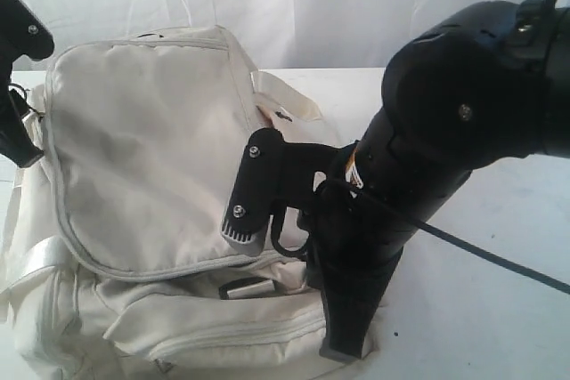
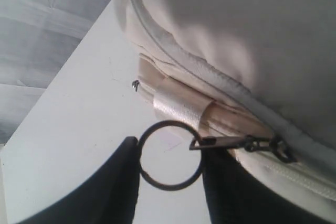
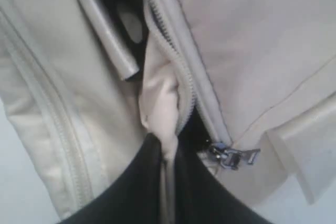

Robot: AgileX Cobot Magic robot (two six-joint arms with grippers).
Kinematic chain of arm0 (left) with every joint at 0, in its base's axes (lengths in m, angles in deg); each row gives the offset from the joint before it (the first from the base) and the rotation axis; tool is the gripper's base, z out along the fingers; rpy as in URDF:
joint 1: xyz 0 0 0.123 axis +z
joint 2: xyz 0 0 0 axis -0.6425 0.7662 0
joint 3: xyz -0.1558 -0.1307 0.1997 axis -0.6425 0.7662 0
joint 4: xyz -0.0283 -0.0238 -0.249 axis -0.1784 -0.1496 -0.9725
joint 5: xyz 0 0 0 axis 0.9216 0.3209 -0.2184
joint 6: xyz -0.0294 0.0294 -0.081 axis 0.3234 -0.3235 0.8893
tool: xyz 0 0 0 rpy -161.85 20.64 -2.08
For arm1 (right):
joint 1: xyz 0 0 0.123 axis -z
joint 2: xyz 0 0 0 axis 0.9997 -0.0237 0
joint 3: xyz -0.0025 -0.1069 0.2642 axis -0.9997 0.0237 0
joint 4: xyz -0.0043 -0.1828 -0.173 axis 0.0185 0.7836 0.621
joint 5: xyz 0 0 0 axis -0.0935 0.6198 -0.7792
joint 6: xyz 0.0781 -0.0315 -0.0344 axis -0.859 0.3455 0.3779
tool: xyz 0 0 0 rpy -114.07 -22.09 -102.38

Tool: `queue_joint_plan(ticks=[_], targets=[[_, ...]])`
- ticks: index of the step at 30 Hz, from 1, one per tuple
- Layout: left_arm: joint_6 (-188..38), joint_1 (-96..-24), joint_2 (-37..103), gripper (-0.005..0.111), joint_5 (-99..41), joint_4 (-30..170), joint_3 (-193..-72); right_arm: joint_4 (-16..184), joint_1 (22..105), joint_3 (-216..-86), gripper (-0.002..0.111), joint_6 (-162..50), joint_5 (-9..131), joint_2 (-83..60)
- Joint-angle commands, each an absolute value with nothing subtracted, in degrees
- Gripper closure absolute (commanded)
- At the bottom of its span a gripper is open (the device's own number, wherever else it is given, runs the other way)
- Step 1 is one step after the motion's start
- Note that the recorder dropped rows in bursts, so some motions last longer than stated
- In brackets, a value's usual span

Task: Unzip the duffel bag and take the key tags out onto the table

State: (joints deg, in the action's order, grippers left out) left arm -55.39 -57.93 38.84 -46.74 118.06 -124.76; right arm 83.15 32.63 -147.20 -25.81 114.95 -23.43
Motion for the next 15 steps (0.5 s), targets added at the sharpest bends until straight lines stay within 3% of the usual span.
queue_joint_plan(ticks=[1, 15], targets=[[-54.62, -57.26, 38.90, 0.107, -45.16, 119.69, -125.17, 96.81, 34.15, -146.92, 0.108, -34.65, 119.95, -23.02], [-54.62, -57.26, 38.90, 0.107, -45.38, 119.69, -125.17, 110.72, 46.07, -146.92, 0.108, -45.22, 113.26, -23.02]])
